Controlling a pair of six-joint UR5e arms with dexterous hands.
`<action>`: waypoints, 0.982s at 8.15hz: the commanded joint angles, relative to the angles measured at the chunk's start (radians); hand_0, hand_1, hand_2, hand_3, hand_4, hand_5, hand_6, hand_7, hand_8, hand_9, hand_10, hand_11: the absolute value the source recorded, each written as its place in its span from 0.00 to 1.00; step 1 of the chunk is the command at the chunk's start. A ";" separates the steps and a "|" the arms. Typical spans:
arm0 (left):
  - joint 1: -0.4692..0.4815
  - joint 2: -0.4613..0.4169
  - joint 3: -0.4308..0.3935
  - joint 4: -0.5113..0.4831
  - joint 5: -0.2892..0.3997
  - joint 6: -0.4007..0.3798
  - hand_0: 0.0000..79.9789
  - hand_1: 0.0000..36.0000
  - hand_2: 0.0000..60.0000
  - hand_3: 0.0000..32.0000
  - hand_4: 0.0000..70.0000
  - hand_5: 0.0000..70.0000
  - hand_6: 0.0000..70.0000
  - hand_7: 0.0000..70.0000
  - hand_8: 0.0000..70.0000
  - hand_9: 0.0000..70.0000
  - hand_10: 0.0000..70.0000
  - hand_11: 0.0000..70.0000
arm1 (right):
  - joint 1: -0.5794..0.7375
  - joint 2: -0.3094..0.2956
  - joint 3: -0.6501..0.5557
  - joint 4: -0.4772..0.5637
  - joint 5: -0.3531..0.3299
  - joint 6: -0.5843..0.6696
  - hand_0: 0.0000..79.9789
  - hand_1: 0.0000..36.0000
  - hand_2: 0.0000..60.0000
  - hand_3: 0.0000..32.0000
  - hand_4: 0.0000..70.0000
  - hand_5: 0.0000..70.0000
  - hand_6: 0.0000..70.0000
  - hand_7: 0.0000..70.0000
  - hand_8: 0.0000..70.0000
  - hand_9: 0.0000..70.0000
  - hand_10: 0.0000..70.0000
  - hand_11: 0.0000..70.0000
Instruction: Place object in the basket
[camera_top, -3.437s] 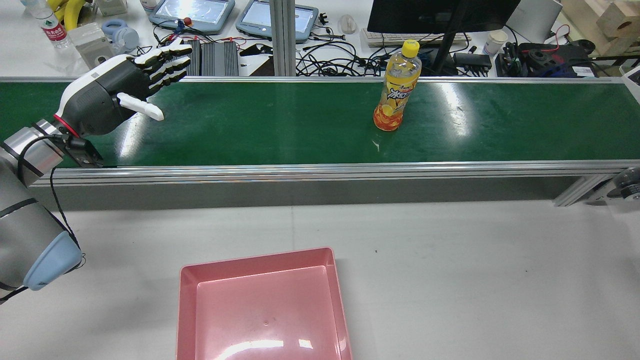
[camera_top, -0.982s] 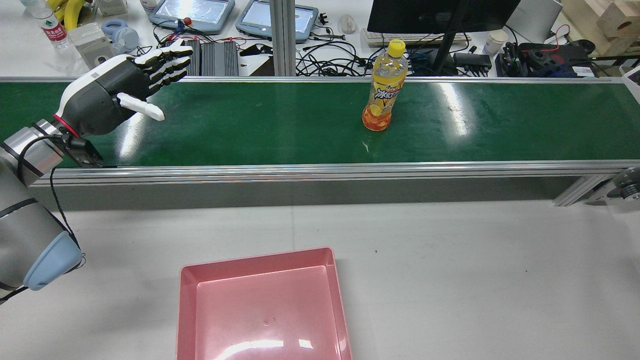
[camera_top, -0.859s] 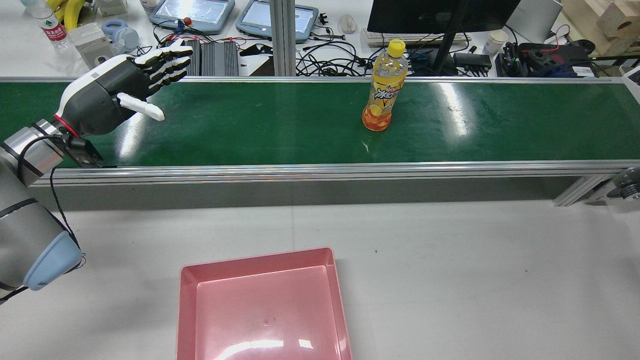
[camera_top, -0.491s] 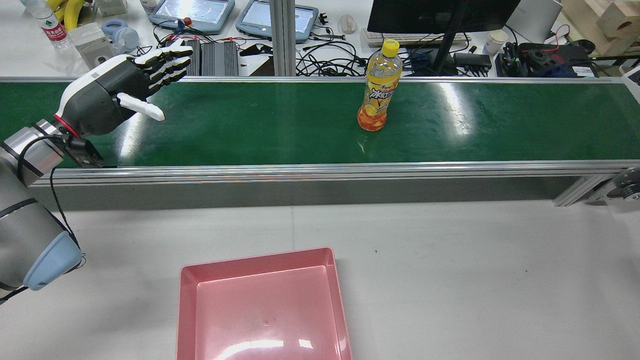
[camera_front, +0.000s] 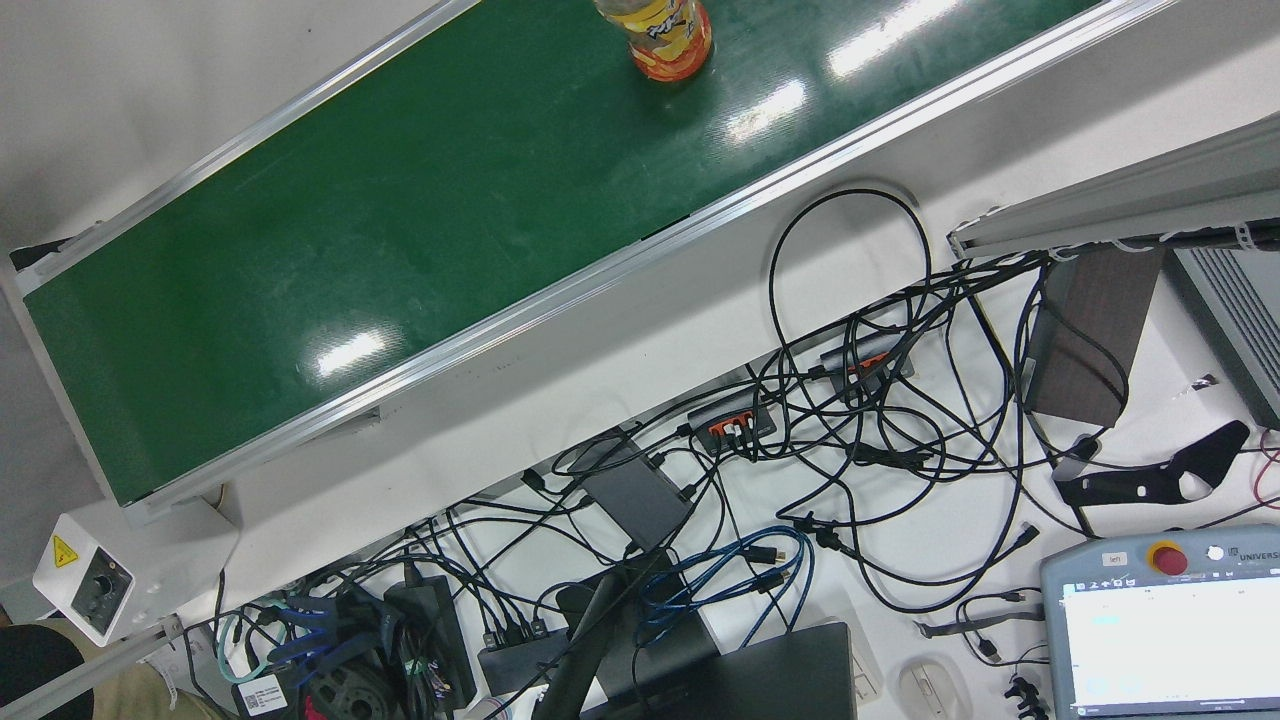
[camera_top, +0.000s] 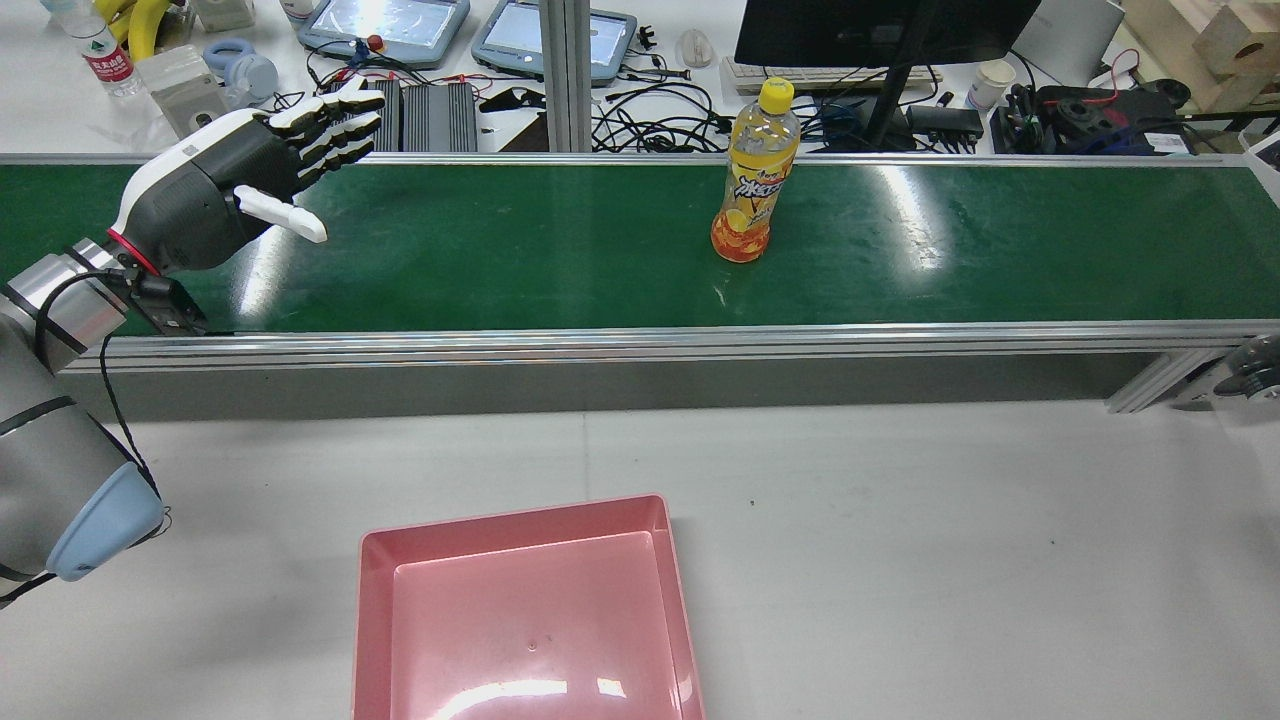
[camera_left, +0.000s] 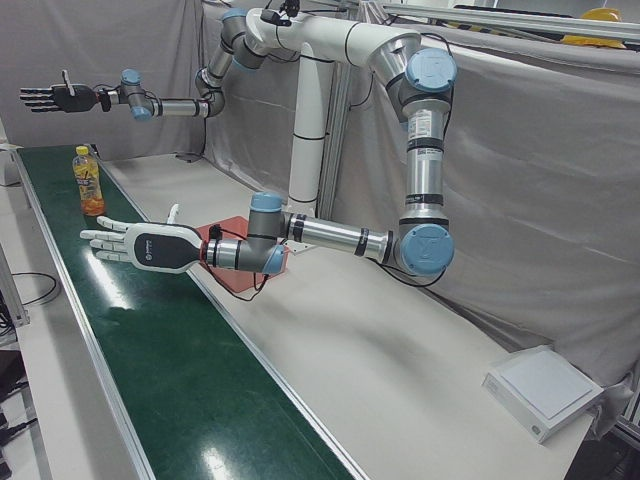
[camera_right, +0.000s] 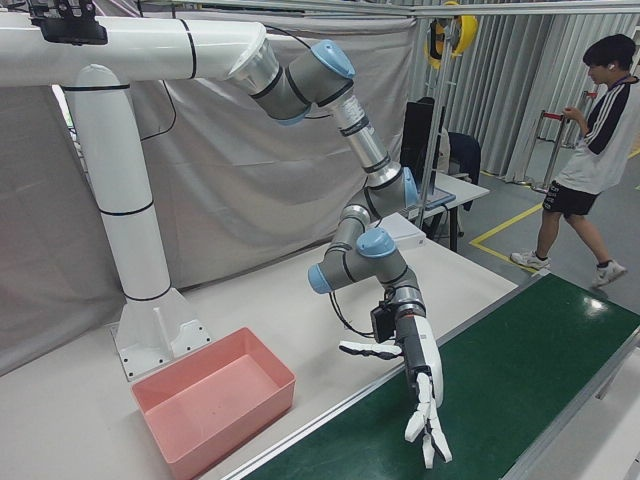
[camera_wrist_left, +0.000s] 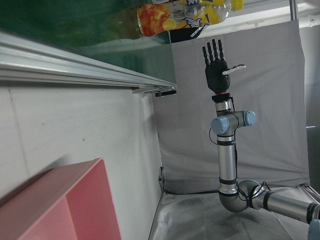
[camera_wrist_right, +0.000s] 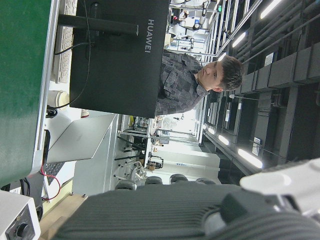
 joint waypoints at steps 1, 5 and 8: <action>0.000 0.000 0.000 0.000 0.000 0.000 0.65 0.34 0.00 0.05 0.18 0.24 0.02 0.00 0.11 0.11 0.08 0.13 | 0.000 0.000 0.000 0.000 0.000 0.000 0.00 0.00 0.00 0.00 0.00 0.00 0.00 0.00 0.00 0.00 0.00 0.00; 0.000 0.000 0.000 0.000 0.000 0.000 0.65 0.34 0.00 0.05 0.19 0.26 0.02 0.00 0.12 0.12 0.08 0.14 | 0.000 0.000 0.000 0.000 0.000 0.001 0.00 0.00 0.00 0.00 0.00 0.00 0.00 0.00 0.00 0.00 0.00 0.00; 0.002 0.000 0.000 0.000 0.000 0.000 0.65 0.34 0.00 0.06 0.19 0.25 0.01 0.00 0.11 0.11 0.08 0.13 | 0.000 0.000 0.000 0.000 0.000 0.000 0.00 0.00 0.00 0.00 0.00 0.00 0.00 0.00 0.00 0.00 0.00 0.00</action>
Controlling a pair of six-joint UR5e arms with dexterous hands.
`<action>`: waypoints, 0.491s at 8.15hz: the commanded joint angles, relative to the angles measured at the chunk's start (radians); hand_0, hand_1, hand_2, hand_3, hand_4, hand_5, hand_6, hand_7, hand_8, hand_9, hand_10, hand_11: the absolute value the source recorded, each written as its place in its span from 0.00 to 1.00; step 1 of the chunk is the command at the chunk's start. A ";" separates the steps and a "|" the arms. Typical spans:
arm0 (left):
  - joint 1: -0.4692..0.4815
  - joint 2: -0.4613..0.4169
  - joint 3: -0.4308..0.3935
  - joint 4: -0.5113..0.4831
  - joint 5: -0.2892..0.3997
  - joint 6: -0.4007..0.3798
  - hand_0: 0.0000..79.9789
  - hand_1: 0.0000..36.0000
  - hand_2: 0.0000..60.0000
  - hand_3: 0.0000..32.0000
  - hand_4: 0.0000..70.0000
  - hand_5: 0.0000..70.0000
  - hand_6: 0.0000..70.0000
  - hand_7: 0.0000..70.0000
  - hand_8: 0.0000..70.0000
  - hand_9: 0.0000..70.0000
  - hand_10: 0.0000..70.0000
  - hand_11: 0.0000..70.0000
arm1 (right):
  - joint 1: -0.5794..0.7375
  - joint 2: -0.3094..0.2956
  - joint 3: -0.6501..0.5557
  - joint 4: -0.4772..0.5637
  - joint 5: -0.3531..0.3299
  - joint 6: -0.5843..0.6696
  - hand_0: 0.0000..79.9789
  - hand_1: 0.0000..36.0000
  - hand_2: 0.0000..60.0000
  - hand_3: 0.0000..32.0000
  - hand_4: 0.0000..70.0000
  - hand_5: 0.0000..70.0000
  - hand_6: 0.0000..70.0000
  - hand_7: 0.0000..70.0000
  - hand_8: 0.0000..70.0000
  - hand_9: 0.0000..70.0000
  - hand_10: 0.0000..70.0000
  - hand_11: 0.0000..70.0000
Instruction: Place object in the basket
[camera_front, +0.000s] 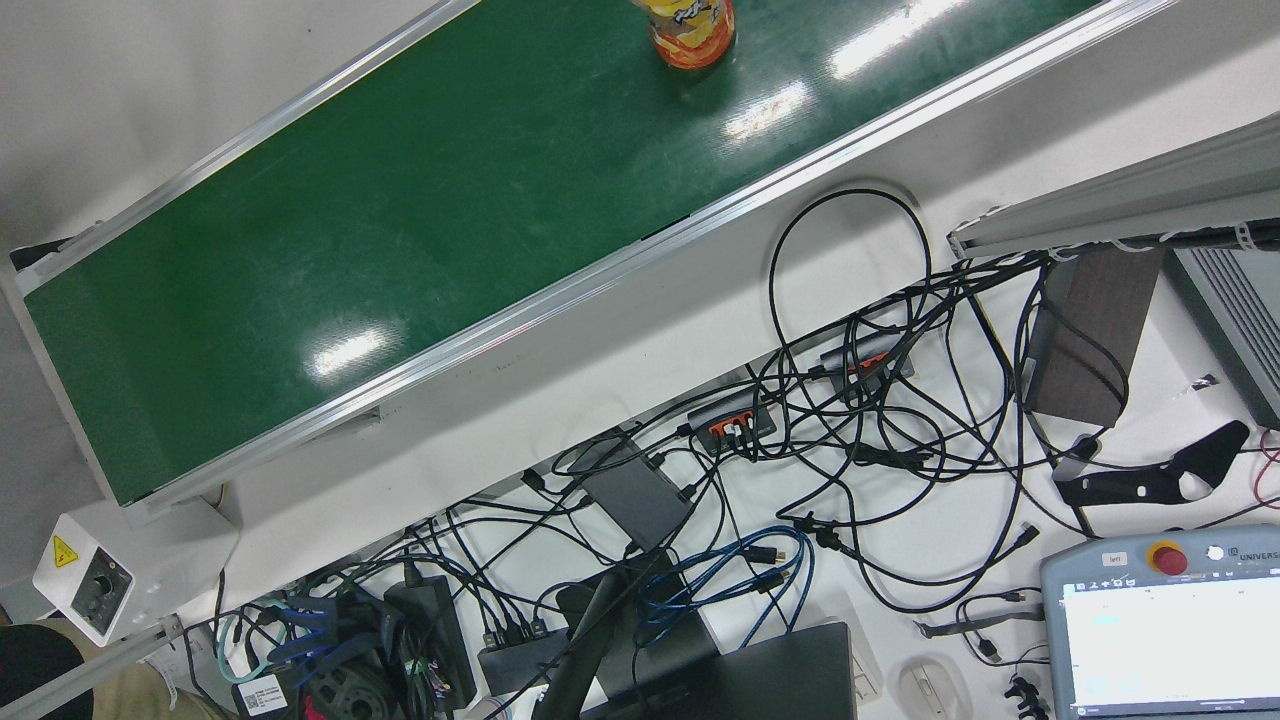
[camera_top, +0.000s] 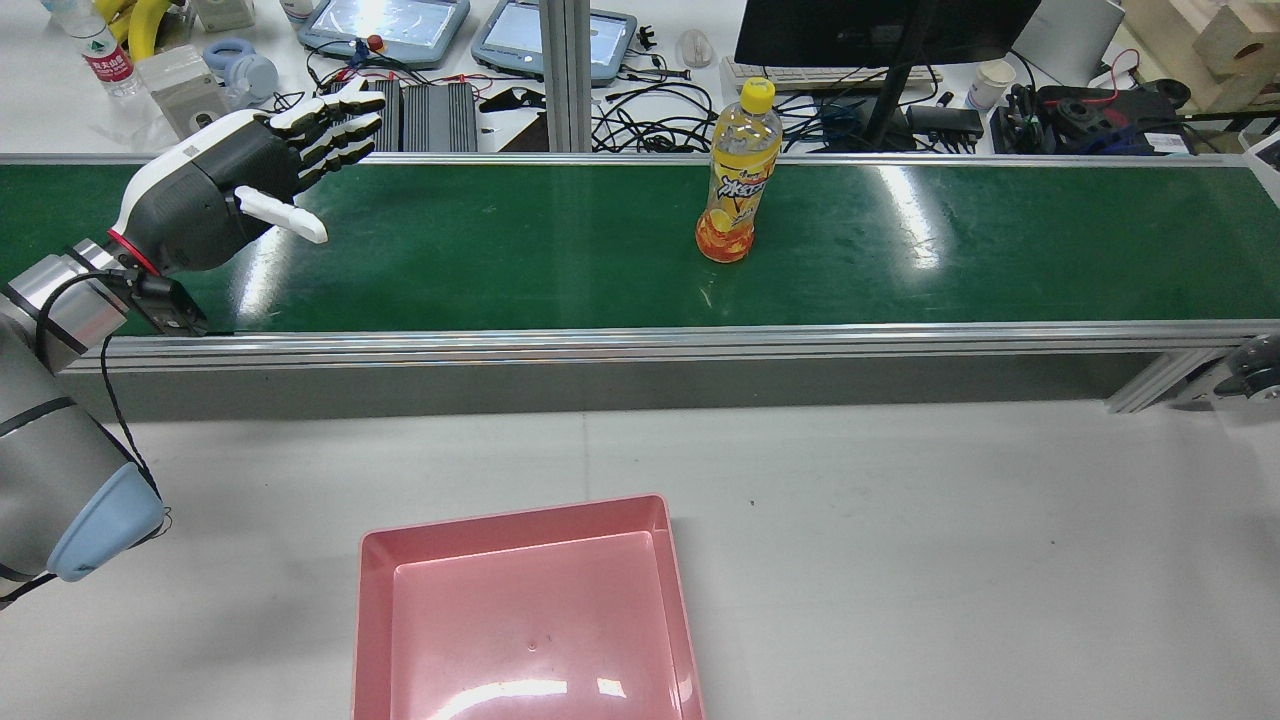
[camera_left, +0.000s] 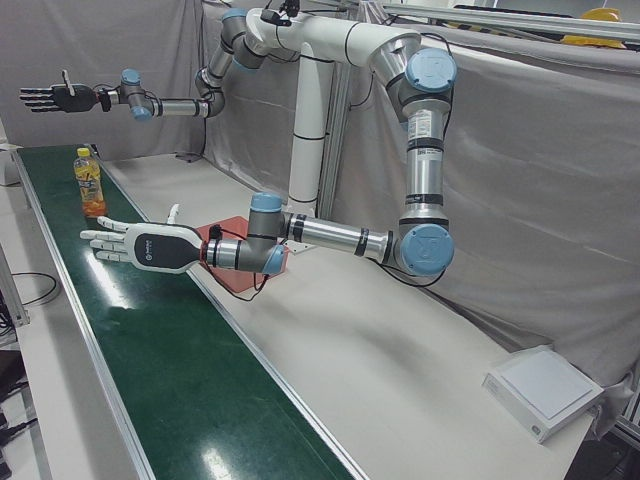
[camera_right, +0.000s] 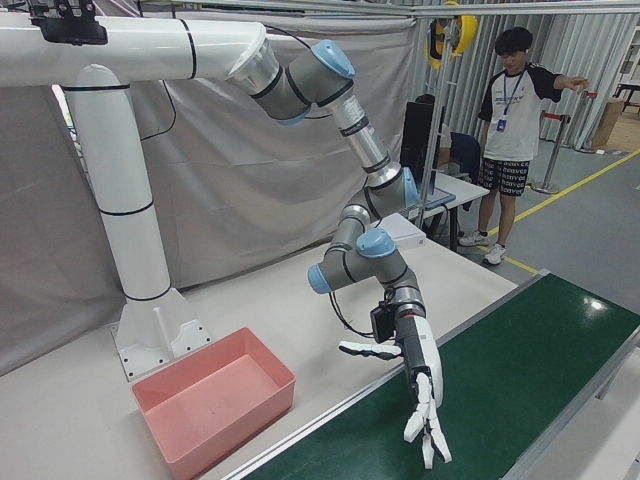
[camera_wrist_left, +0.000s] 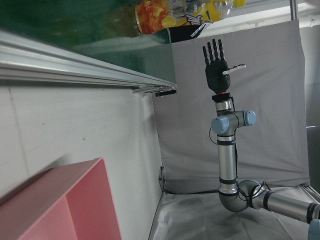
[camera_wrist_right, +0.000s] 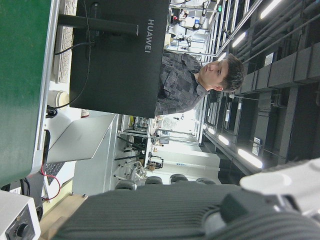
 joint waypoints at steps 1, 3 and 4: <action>-0.001 0.000 0.000 0.000 0.000 0.000 0.65 0.34 0.00 0.05 0.19 0.24 0.02 0.00 0.11 0.11 0.08 0.13 | 0.000 0.000 0.000 0.000 0.000 0.000 0.00 0.00 0.00 0.00 0.00 0.00 0.00 0.00 0.00 0.00 0.00 0.00; -0.001 0.000 -0.002 0.000 0.000 0.000 0.65 0.33 0.00 0.04 0.19 0.26 0.02 0.00 0.11 0.12 0.08 0.13 | 0.000 0.000 0.000 0.000 0.000 0.000 0.00 0.00 0.00 0.00 0.00 0.00 0.00 0.00 0.00 0.00 0.00 0.00; -0.001 0.000 -0.002 0.000 0.000 0.000 0.65 0.34 0.00 0.04 0.19 0.26 0.02 0.00 0.11 0.12 0.07 0.13 | 0.000 0.000 0.000 0.000 0.000 0.000 0.00 0.00 0.00 0.00 0.00 0.00 0.00 0.00 0.00 0.00 0.00 0.00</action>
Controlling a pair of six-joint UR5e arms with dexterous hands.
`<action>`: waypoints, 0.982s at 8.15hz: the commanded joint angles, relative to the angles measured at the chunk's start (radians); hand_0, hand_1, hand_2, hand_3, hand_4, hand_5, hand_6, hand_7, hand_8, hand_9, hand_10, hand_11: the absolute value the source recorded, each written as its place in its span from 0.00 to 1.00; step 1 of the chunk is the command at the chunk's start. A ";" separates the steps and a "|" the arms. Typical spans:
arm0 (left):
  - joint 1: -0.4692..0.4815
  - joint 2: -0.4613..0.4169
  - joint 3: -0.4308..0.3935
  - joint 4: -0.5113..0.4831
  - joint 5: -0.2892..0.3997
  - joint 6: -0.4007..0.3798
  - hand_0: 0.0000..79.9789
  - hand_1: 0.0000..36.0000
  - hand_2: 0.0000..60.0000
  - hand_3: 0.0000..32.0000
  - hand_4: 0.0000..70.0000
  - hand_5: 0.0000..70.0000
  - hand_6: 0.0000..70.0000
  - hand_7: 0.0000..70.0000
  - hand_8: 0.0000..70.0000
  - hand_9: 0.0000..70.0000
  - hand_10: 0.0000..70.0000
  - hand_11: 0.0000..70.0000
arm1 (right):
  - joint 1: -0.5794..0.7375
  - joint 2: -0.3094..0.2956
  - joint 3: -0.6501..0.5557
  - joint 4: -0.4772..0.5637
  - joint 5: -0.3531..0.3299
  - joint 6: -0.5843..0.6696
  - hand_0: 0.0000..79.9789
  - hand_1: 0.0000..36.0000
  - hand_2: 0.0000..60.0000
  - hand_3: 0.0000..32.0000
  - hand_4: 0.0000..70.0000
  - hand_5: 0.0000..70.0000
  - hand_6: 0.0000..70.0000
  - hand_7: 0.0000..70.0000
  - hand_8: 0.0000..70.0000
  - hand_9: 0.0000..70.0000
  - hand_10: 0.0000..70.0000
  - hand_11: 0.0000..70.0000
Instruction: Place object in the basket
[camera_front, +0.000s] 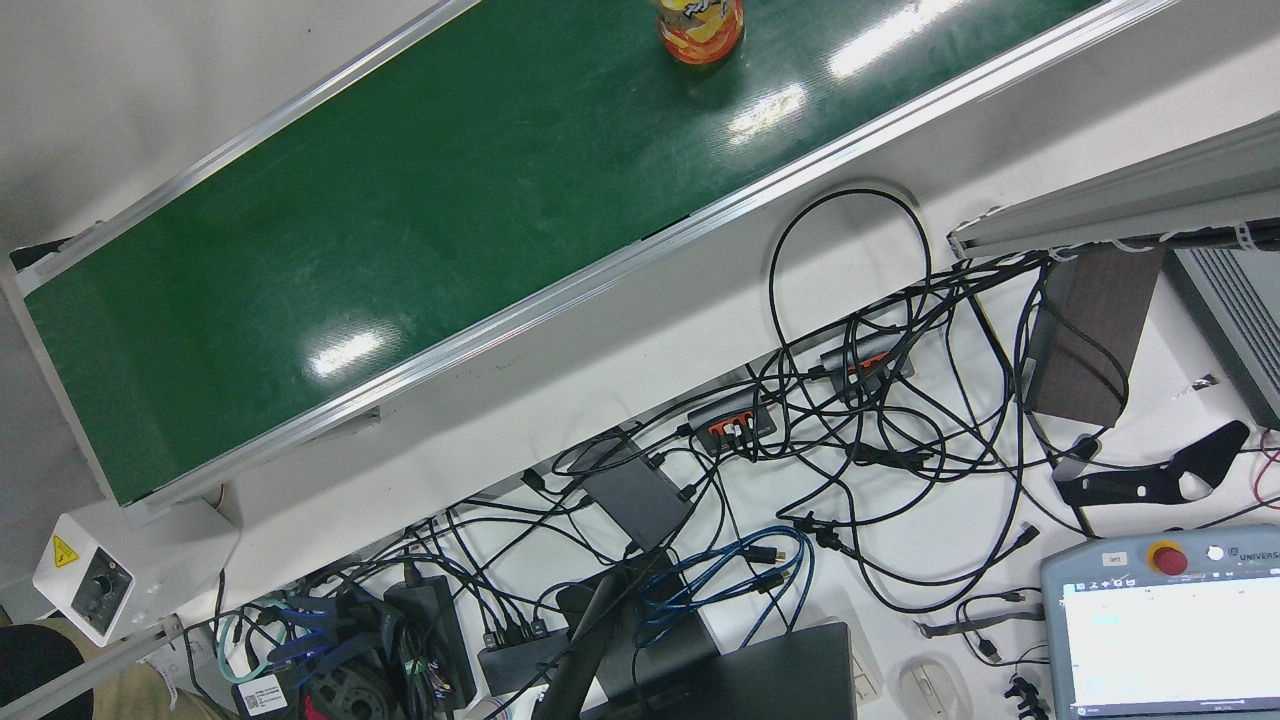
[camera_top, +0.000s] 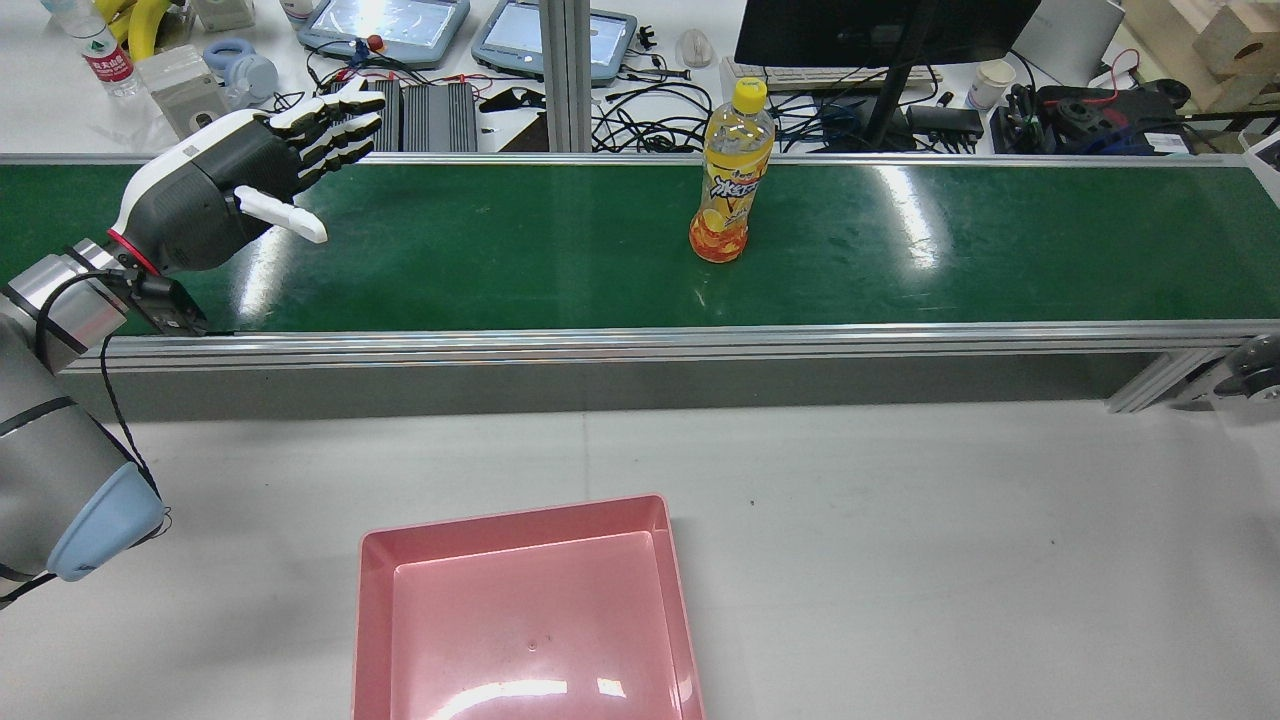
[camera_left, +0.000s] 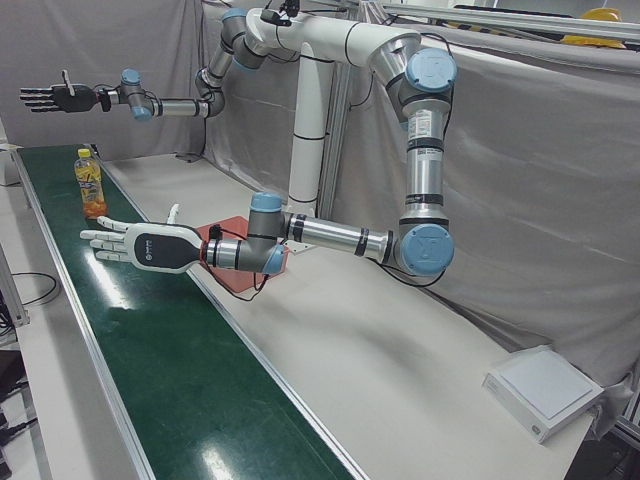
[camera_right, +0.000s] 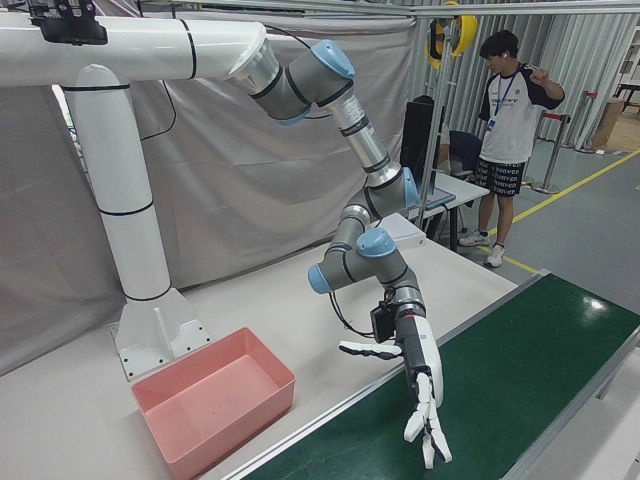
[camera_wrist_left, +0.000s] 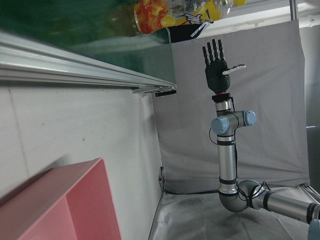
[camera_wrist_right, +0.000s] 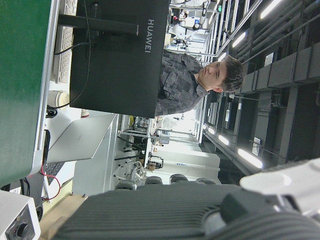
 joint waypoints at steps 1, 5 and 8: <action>0.001 0.000 -0.001 0.000 0.000 0.000 0.65 0.34 0.00 0.04 0.19 0.25 0.02 0.00 0.11 0.11 0.08 0.13 | 0.000 0.000 0.000 0.000 0.000 0.000 0.00 0.00 0.00 0.00 0.00 0.00 0.00 0.00 0.00 0.00 0.00 0.00; 0.001 -0.002 -0.001 0.000 0.000 0.000 0.65 0.33 0.00 0.05 0.19 0.25 0.02 0.00 0.11 0.11 0.08 0.14 | 0.000 0.000 0.000 0.000 0.000 0.000 0.00 0.00 0.00 0.00 0.00 0.00 0.00 0.00 0.00 0.00 0.00 0.00; 0.001 -0.002 -0.001 0.000 0.000 0.000 0.65 0.33 0.00 0.05 0.19 0.25 0.02 0.00 0.11 0.12 0.08 0.13 | 0.000 0.000 0.000 0.000 0.000 0.000 0.00 0.00 0.00 0.00 0.00 0.00 0.00 0.00 0.00 0.00 0.00 0.00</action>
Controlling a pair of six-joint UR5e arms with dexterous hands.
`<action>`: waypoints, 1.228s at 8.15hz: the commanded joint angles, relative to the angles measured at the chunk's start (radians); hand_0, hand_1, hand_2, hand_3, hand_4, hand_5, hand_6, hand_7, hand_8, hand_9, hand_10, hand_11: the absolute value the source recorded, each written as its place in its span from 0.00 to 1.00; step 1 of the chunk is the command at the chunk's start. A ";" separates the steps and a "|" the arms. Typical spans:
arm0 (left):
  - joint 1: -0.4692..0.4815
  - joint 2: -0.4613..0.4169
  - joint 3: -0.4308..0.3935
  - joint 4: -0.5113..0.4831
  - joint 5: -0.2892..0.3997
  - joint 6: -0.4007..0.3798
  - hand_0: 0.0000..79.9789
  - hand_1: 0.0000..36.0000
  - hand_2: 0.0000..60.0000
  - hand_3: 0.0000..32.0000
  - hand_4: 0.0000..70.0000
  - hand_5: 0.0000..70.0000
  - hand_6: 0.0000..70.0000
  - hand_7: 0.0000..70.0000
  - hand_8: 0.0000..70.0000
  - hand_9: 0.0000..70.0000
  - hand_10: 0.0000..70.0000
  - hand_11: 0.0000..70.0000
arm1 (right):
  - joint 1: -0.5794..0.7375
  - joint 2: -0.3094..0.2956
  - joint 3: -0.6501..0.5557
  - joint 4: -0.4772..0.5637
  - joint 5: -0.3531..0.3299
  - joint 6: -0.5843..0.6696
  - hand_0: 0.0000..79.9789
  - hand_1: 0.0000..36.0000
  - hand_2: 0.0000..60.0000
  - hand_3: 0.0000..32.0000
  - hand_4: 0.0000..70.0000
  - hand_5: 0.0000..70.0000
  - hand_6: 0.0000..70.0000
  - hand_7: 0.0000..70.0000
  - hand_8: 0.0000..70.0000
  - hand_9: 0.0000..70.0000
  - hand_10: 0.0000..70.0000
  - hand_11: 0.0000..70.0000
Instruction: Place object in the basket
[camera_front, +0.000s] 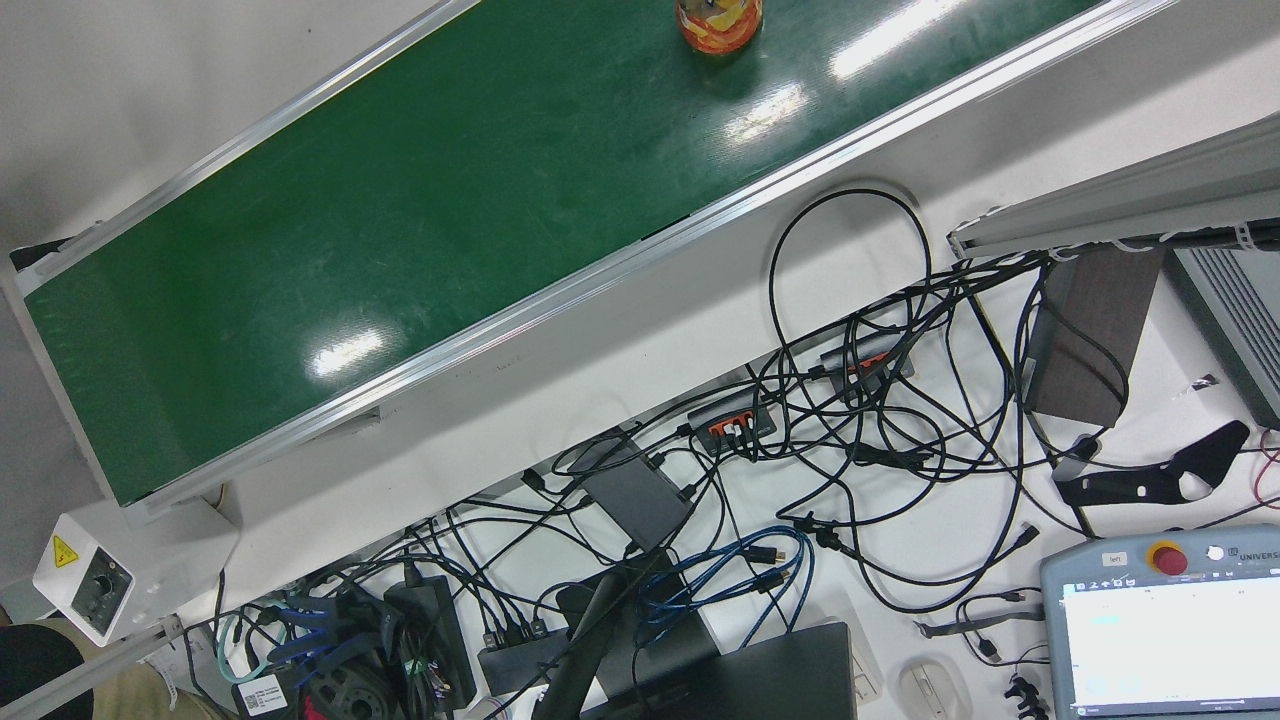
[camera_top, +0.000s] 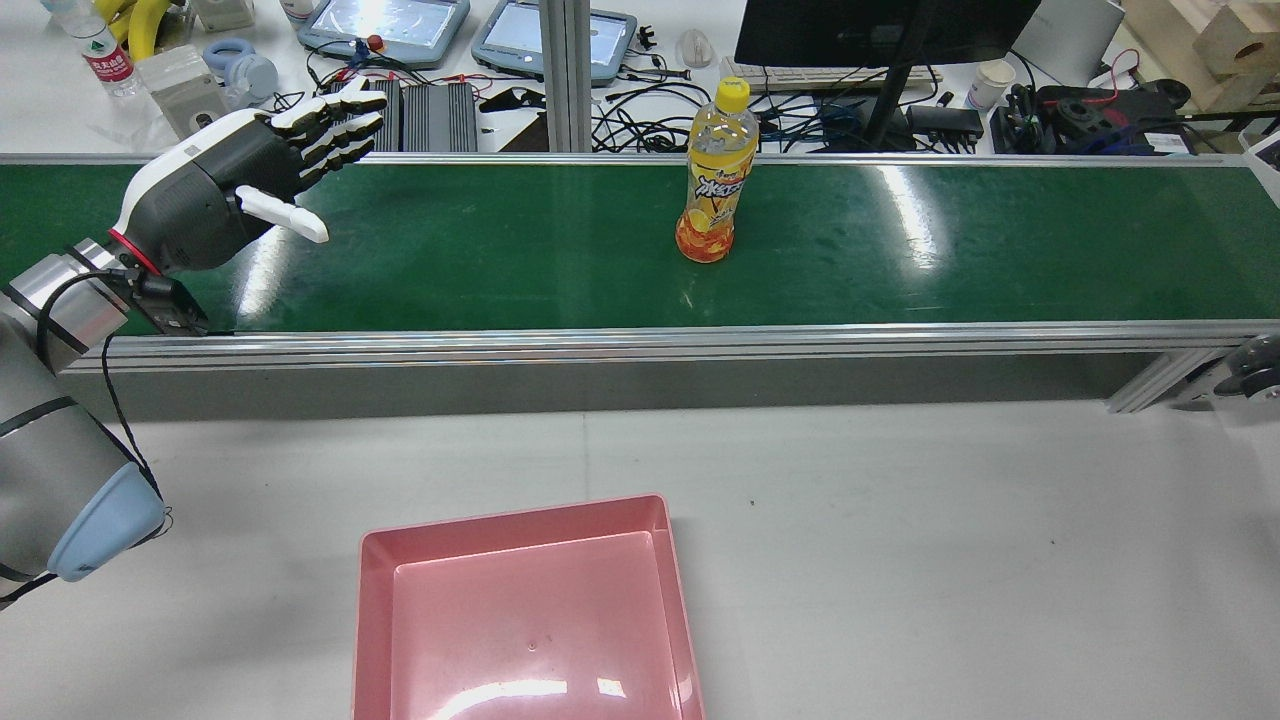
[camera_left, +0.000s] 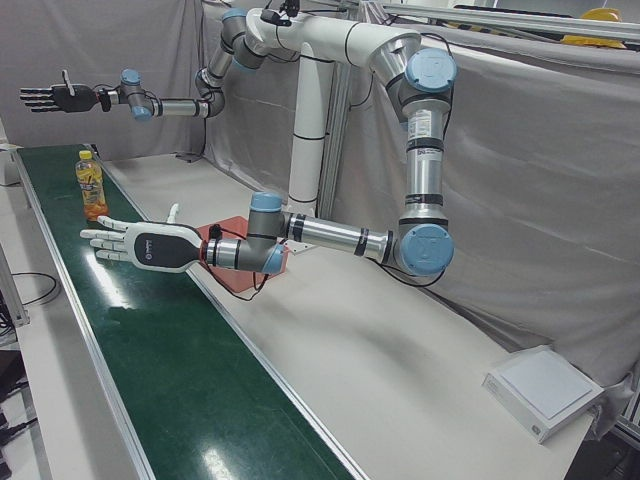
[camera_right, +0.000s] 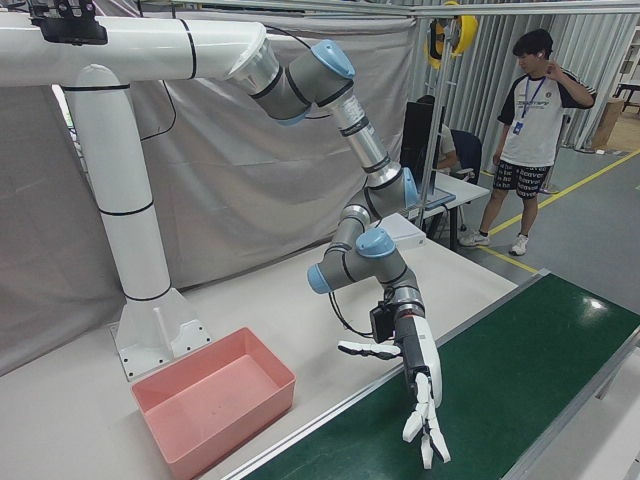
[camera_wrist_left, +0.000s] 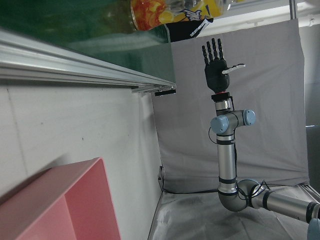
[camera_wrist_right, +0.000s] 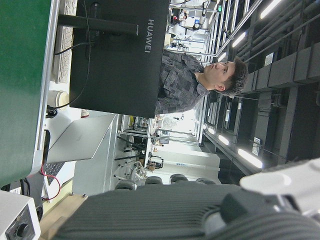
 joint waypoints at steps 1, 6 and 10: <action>-0.001 0.000 0.000 0.000 0.000 0.000 0.65 0.33 0.00 0.06 0.19 0.25 0.01 0.00 0.11 0.11 0.07 0.13 | 0.000 0.000 0.000 0.000 0.000 -0.001 0.00 0.00 0.00 0.00 0.00 0.00 0.00 0.00 0.00 0.00 0.00 0.00; -0.001 0.000 0.000 0.000 0.000 0.000 0.65 0.33 0.00 0.06 0.19 0.25 0.01 0.00 0.11 0.11 0.07 0.13 | 0.000 0.000 0.000 0.000 0.000 -0.001 0.00 0.00 0.00 0.00 0.00 0.00 0.00 0.00 0.00 0.00 0.00 0.00; -0.002 -0.002 -0.002 0.000 0.000 -0.002 0.65 0.33 0.00 0.05 0.19 0.25 0.01 0.00 0.11 0.11 0.07 0.12 | 0.000 0.000 0.000 0.000 0.000 -0.001 0.00 0.00 0.00 0.00 0.00 0.00 0.00 0.00 0.00 0.00 0.00 0.00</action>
